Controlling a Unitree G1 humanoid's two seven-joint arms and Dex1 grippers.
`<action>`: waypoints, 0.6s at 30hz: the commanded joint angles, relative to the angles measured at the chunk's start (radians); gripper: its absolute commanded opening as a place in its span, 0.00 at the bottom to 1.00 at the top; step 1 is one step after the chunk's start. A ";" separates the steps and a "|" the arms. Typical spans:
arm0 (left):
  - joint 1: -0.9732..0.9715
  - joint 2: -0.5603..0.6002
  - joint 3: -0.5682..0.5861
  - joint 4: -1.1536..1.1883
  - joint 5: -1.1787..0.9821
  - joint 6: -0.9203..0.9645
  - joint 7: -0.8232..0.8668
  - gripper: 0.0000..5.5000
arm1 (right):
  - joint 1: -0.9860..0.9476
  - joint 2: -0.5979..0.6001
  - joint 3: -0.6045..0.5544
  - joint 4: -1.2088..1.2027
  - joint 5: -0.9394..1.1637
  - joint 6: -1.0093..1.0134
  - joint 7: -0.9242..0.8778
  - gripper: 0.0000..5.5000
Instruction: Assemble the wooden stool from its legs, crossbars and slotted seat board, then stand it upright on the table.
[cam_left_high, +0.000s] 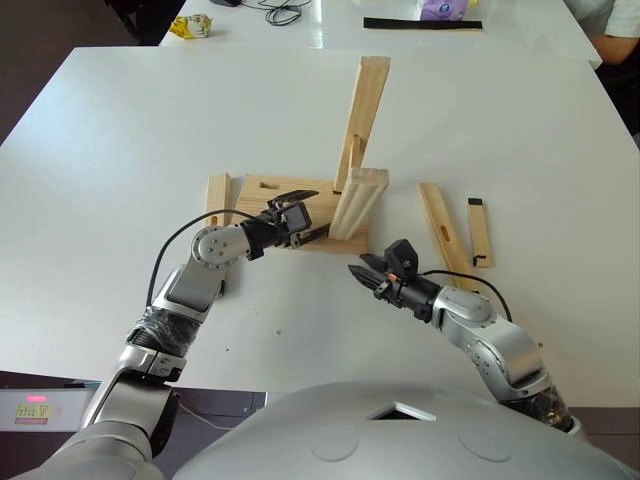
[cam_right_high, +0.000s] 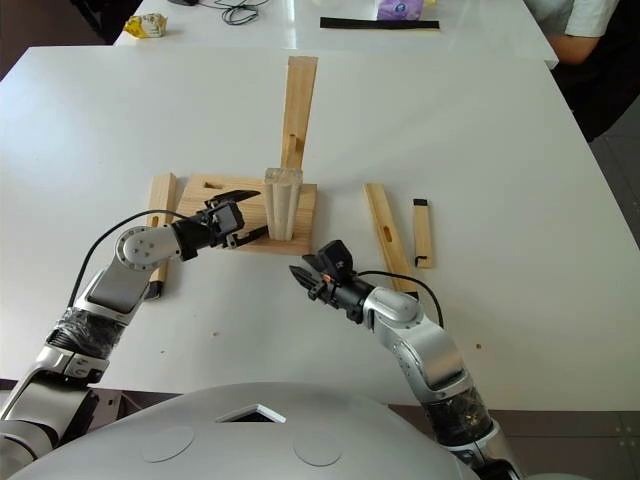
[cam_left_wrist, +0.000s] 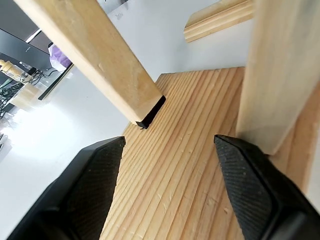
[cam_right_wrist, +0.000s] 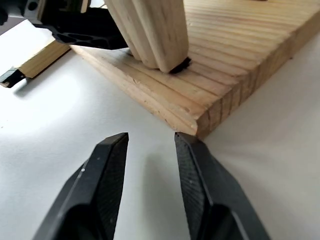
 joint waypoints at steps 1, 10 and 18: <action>0.009 -0.012 -0.009 -0.031 -0.028 0.125 -0.037 0.60 | -0.048 0.016 -0.045 0.071 -0.049 -0.004 -0.054 0.31; -0.049 -0.089 0.033 -0.259 -0.274 0.720 -0.066 0.60 | -0.063 0.078 -0.036 0.125 -0.117 -0.062 -0.101 0.31; -0.120 -0.077 0.080 -0.389 -0.426 1.086 -0.040 0.60 | -0.046 0.095 -0.047 0.134 -0.149 -0.088 -0.109 0.31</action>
